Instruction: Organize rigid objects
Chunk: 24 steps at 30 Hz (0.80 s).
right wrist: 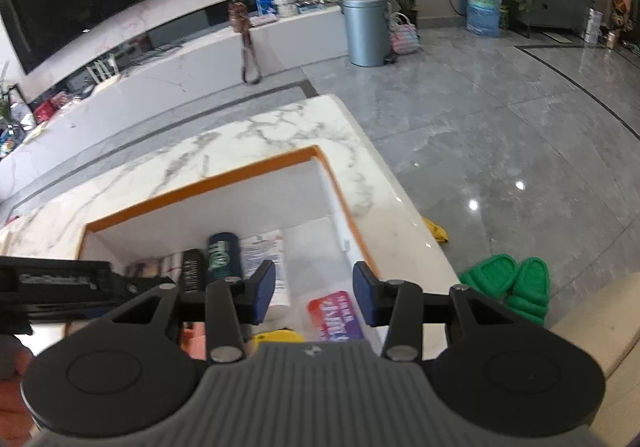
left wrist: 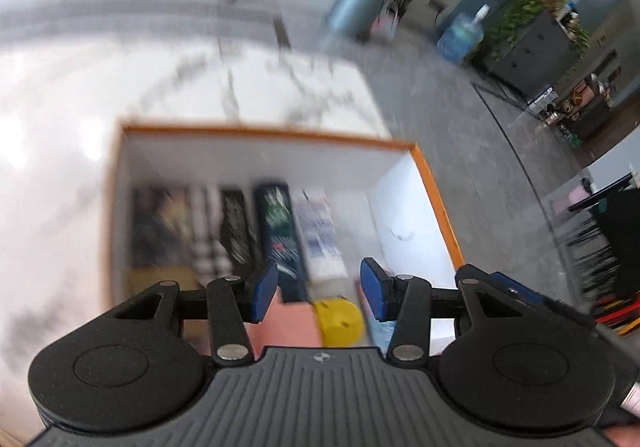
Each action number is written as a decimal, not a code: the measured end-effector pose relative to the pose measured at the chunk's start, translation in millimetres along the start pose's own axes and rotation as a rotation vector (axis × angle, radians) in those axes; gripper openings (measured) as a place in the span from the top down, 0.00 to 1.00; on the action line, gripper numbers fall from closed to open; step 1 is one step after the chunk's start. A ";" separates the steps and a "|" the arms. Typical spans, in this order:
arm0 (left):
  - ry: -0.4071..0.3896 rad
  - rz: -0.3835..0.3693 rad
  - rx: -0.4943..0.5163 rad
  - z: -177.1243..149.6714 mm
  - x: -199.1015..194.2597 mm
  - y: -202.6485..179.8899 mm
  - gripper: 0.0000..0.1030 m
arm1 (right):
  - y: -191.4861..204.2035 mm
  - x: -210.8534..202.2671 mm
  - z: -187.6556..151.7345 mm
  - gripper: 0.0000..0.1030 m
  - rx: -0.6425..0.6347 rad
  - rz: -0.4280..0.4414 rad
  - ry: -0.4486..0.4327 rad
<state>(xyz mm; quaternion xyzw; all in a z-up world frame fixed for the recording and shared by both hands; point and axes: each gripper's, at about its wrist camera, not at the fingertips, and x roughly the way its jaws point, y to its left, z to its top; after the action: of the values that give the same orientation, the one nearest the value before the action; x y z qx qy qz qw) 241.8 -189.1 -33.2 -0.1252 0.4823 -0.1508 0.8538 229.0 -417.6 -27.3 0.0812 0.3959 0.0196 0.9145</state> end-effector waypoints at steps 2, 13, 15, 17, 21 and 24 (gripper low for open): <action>-0.062 0.038 0.065 -0.7 -17.9 1.9 0.48 | 6.1 -7.7 -1.9 0.54 -0.013 0.028 -0.012; -0.322 0.222 0.149 -42.9 -90.2 6.3 0.36 | 45.9 -48.9 -18.1 0.47 -0.126 0.182 -0.073; -0.373 0.231 0.152 -52.7 -97.6 6.6 0.30 | 51.6 -56.6 -24.9 0.41 -0.144 0.203 -0.094; -0.414 0.235 0.150 -60.8 -103.0 9.7 0.24 | 56.2 -62.9 -32.8 0.38 -0.161 0.216 -0.116; -0.471 0.226 0.142 -73.8 -110.3 18.7 0.15 | 62.8 -71.4 -48.2 0.26 -0.191 0.221 -0.150; -0.483 0.217 0.166 -79.5 -110.7 22.8 0.09 | 63.5 -74.0 -59.1 0.15 -0.197 0.204 -0.174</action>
<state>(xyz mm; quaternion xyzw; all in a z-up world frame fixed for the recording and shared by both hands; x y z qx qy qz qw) 122.3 -131.7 5.6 -0.0349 0.2614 -0.0632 0.9625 137.1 -354.5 -3.3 0.0324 0.3011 0.1441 0.9421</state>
